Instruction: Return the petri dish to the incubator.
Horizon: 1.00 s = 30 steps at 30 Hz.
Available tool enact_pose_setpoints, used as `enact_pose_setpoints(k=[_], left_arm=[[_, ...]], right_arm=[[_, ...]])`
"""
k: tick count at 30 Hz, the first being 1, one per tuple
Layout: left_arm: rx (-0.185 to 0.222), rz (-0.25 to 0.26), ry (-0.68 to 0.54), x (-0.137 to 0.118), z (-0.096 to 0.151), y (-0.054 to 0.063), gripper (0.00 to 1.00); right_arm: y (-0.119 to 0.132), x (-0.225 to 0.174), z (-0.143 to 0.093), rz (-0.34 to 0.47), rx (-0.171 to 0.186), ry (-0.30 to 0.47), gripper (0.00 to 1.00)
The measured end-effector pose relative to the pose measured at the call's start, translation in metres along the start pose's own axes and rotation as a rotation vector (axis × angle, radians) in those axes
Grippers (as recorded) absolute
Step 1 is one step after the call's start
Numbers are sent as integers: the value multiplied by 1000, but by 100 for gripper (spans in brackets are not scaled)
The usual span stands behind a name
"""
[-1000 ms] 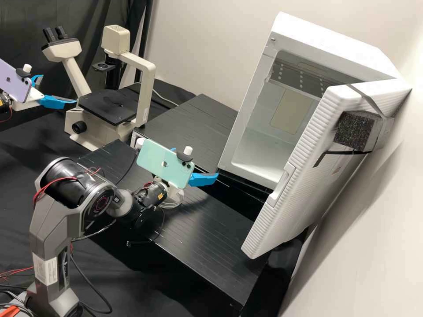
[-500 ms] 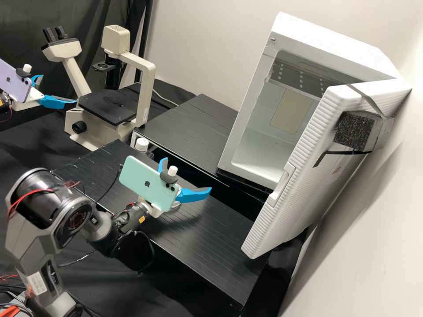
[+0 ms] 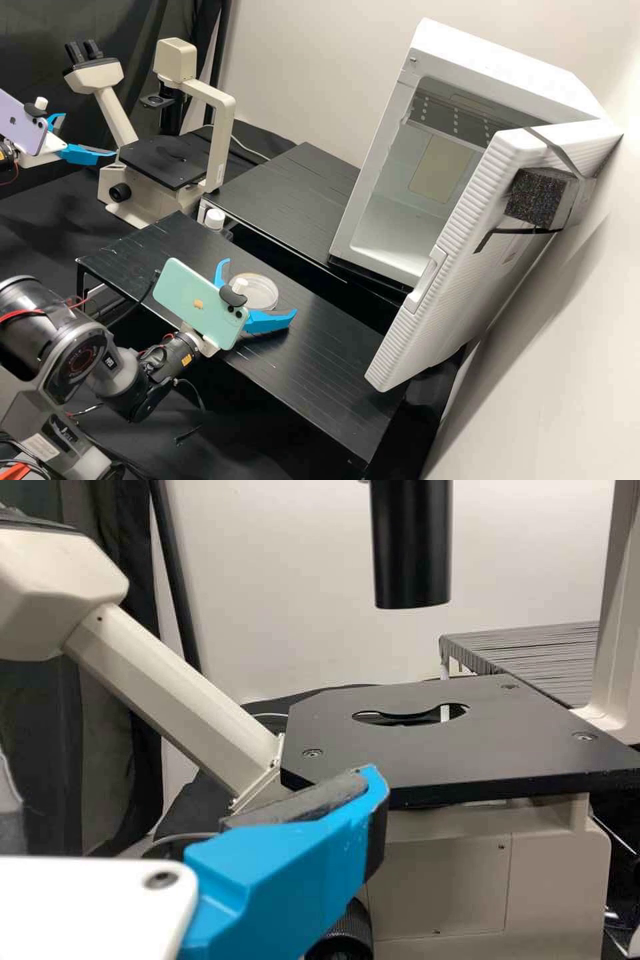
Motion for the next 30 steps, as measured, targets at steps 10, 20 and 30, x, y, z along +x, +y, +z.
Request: enact_pose_setpoints(k=[10,20,30], left_arm=[[0,0,0,0,0,0,100],[0,0,0,0,0,0,100],[0,0,0,0,0,0,100]], right_arm=[[-10,3,5,-42,4,-23,100],[-19,4,3,-46,-91,-41,100],[-16,5,6,-26,-100,-52,100]])
